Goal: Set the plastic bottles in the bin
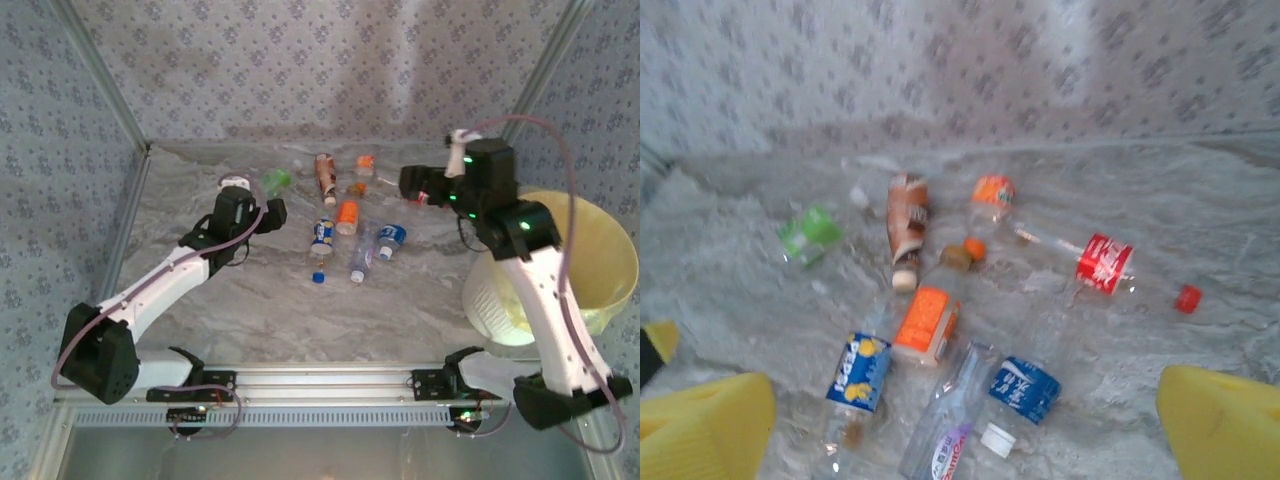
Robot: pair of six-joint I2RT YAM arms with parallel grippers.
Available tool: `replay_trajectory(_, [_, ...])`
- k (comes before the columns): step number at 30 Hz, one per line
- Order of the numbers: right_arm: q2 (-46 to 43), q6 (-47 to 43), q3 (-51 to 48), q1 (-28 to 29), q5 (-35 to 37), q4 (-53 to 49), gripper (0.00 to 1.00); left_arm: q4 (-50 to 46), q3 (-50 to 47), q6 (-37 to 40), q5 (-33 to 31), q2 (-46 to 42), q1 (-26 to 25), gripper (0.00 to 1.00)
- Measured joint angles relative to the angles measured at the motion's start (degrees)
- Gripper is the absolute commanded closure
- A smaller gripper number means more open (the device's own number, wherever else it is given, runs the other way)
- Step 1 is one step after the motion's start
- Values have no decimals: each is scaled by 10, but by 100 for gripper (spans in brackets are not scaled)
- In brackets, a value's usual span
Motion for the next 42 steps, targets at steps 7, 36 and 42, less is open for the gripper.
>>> replay_trajectory(7, [125,87,-69,78,73,22,0,0,-13,-2,0,-34,4,2])
replay_trajectory(36, [395,258,-156,-41,73,214,19,2,-75,-8,2,-87,6,2])
replay_trajectory(42, [412,264,-163,-44,72,242,25,2,-75,-8,0,-95,6,2])
